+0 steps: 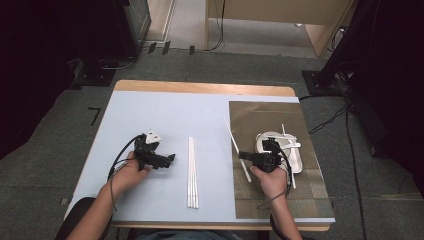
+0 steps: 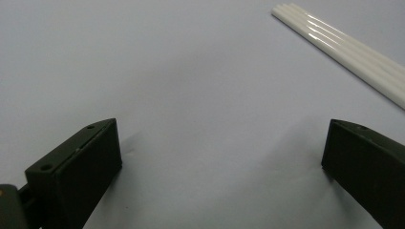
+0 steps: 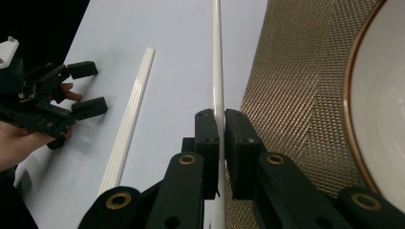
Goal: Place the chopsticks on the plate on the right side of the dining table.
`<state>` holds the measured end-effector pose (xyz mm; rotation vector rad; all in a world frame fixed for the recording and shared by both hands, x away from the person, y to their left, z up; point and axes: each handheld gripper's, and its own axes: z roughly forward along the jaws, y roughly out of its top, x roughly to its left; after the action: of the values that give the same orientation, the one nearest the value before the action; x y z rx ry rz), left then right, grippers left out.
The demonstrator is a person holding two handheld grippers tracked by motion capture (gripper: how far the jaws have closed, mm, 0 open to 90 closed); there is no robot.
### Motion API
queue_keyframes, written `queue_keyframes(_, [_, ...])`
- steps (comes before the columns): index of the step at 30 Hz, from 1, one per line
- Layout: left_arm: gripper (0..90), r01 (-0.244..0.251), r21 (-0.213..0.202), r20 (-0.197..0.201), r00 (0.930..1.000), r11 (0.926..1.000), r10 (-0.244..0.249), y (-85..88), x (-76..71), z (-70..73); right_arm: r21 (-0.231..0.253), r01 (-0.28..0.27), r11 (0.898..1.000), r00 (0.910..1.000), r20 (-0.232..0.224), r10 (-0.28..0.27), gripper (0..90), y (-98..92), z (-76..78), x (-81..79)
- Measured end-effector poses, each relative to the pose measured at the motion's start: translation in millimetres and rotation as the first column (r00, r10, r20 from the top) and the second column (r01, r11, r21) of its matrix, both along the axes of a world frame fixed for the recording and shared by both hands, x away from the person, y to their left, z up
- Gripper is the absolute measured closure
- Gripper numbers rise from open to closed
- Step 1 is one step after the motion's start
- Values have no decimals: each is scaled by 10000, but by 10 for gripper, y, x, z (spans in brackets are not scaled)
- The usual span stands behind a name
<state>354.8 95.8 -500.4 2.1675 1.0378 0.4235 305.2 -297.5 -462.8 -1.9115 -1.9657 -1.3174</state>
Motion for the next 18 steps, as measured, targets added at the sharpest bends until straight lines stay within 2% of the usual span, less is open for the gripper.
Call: queue_keyframes(18, [0, 0, 5, -1, 10000, 10000, 0, 0, 0, 0, 210, 480, 9986, 9984, 296, -486, 854, -197, 102, -41])
